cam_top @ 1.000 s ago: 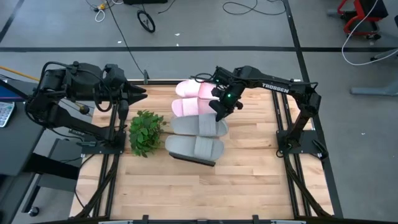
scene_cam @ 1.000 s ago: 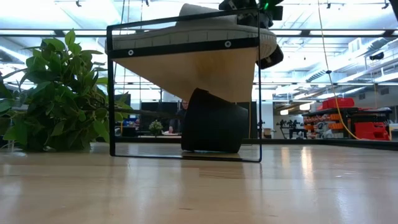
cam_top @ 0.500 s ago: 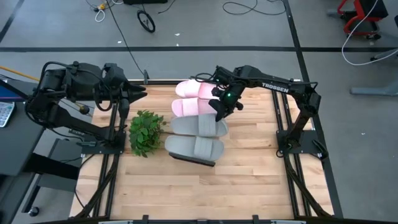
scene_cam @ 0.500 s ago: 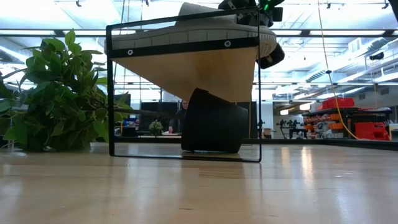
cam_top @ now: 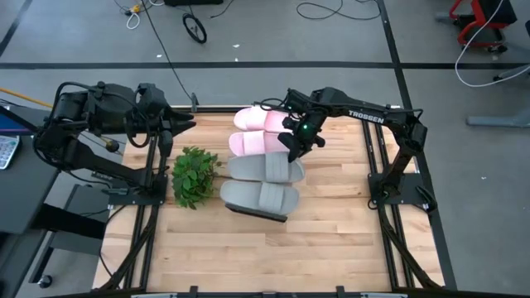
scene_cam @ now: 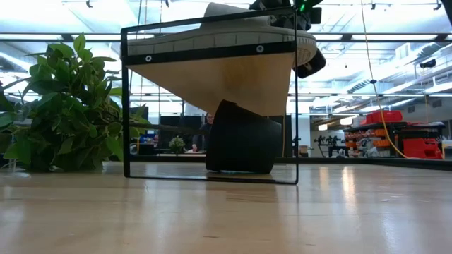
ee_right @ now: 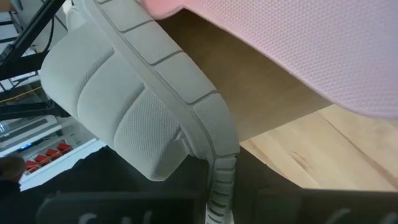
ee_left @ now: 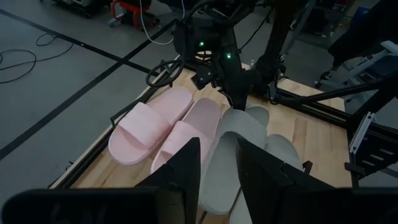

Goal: Pick and place slides into the shelf
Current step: Put the gray slide on the shelf

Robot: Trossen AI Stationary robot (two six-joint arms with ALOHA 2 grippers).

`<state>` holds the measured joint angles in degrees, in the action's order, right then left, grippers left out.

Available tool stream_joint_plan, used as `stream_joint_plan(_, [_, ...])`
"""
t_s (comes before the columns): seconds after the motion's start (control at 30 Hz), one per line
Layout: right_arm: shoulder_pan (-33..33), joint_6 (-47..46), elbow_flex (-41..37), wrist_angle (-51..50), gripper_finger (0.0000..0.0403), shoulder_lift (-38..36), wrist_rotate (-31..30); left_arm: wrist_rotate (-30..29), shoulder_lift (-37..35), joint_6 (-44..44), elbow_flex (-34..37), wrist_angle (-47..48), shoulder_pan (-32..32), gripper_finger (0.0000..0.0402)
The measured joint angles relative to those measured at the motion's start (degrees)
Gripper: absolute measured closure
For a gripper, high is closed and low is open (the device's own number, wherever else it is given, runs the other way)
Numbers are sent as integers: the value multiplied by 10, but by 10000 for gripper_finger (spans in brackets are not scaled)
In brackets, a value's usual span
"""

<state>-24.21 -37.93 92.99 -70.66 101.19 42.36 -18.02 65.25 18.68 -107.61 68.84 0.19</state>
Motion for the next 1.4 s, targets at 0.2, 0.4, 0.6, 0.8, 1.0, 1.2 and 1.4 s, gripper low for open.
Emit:
stream_joint_plan(0.2, [0,0,0,-14,363,0,-15,0,0,0,0,0,0,294])
stream_joint_plan(0.4, [1,0,0,-17,363,0,-42,0,0,0,0,0,0,294])
stream_joint_plan(0.6, [14,3,0,-15,355,0,-67,0,0,0,0,0,0,294])
stream_joint_plan(0.8, [29,18,7,-15,340,-3,-75,0,0,-13,0,0,0,294])
stream_joint_plan(1.0, [30,22,33,-21,315,-3,-90,0,0,-13,0,0,0,294])
stream_joint_plan(1.2, [32,34,38,-47,284,-3,-99,0,0,-13,0,0,0,294])
stream_joint_plan(1.4, [35,37,38,-51,242,-3,-97,0,0,-13,0,0,0,294])
